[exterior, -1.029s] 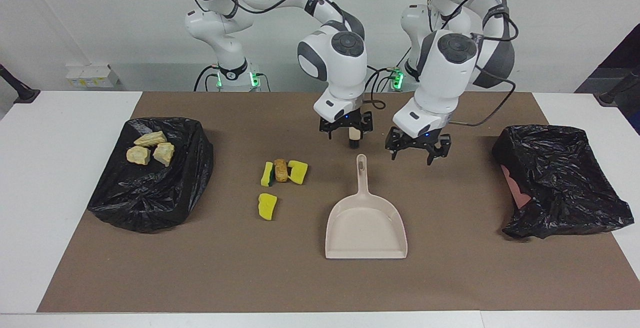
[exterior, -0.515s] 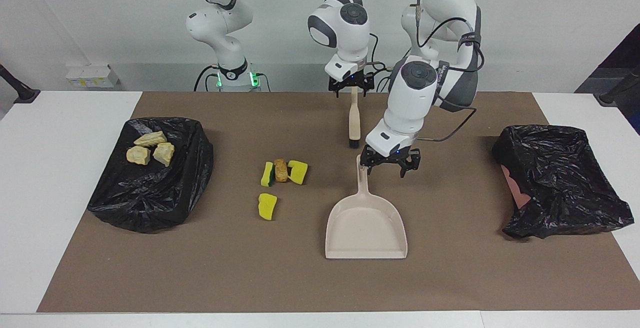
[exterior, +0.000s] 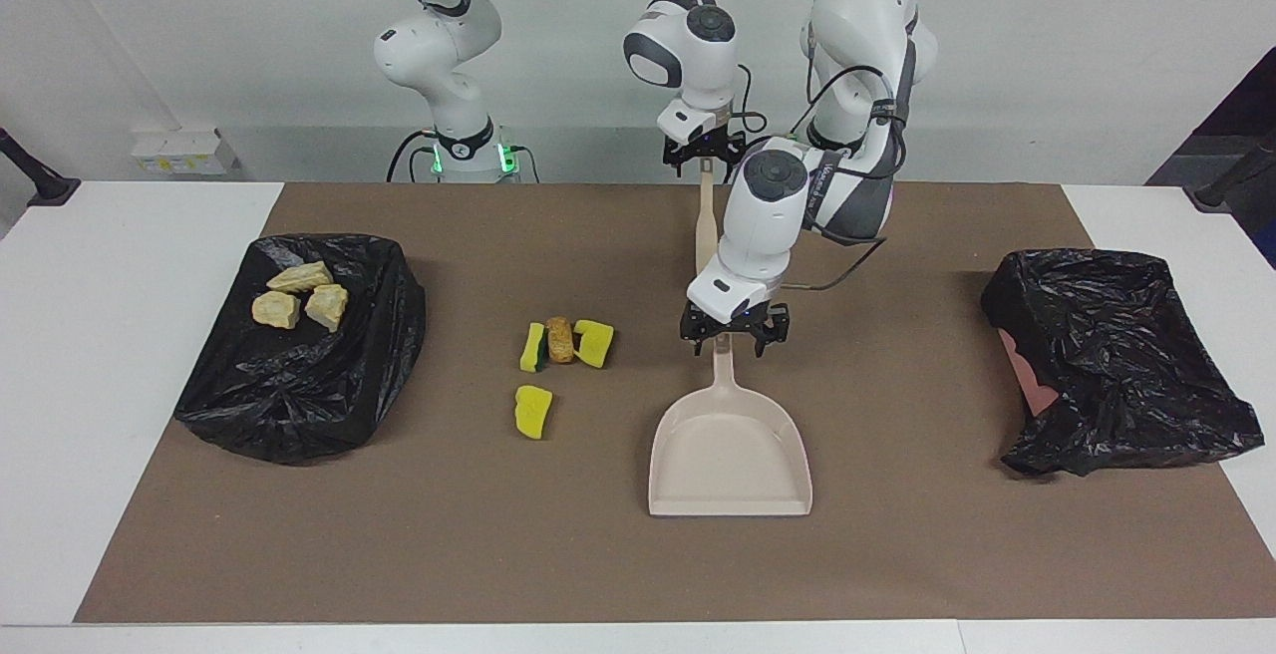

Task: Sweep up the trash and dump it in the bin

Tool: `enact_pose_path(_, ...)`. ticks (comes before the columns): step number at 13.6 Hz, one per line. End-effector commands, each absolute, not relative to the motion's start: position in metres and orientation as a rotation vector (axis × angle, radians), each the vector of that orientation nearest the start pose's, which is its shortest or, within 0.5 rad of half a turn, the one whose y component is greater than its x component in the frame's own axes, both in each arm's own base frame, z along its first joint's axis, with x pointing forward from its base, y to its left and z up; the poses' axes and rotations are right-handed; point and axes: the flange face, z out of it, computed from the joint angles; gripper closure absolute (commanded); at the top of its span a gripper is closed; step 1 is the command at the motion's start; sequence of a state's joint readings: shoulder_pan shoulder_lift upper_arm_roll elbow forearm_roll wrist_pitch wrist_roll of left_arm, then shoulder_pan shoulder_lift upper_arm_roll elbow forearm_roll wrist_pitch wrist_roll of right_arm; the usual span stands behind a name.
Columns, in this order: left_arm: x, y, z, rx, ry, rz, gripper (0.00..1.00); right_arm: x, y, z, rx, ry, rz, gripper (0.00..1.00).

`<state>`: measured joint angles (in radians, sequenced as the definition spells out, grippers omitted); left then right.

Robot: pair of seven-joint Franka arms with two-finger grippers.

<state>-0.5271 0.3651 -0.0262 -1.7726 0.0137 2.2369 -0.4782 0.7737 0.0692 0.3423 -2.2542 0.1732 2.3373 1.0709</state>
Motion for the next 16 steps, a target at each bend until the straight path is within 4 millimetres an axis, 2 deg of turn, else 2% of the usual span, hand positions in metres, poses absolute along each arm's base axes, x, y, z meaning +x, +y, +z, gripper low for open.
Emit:
enact_pose_path(1, 0.561, -0.342, 0.358, -3.178, 0.105, -0.161, 0.13, 0.239, 0.467, 0.334, -3.014, 0.169, 0.172, 0.00)
enact_pose_path(2, 0.559, -0.344, 0.356, -3.175, 0.115, -0.150, 0.23, 0.238, 0.468, 0.334, -3.015, 0.169, 0.173, 0.00)
enact_pose_path(5, 0.558, -0.342, 0.355, -3.168, 0.115, -0.132, 0.63, 0.238, 0.467, 0.335, -3.019, 0.177, 0.177, 0.00)
enact_pose_path(6, 0.558, -0.342, 0.355, -3.166, 0.116, -0.130, 0.72, 0.238, 0.467, 0.335, -3.020, 0.172, 0.178, 0.07)
enact_pose_path(7, 0.559, -0.342, 0.356, -3.170, 0.117, -0.138, 0.81, 0.236, 0.468, 0.335, -3.020, 0.163, 0.177, 0.26)
enact_pose_path(8, 0.559, -0.341, 0.356, -3.169, 0.107, -0.134, 1.00, 0.236, 0.468, 0.335, -3.020, 0.165, 0.177, 0.57)
enact_pose_path(9, 0.560, -0.341, 0.357, -3.171, 0.103, -0.140, 1.00, 0.234, 0.470, 0.337, -3.019, 0.156, 0.173, 0.90)
enact_pose_path(10, 0.561, -0.340, 0.357, -3.169, 0.115, -0.152, 1.00, 0.234, 0.471, 0.338, -3.022, 0.156, 0.176, 1.00)
enact_pose_path(13, 0.565, -0.331, 0.367, -3.161, 0.159, -0.167, 1.00, 0.239, 0.471, 0.339, -3.037, 0.158, 0.202, 1.00)
enact_pose_path(16, 0.567, -0.304, 0.394, -3.111, 0.421, -0.124, 1.00, 0.243, 0.470, 0.342, -3.048, 0.104, 0.209, 1.00)
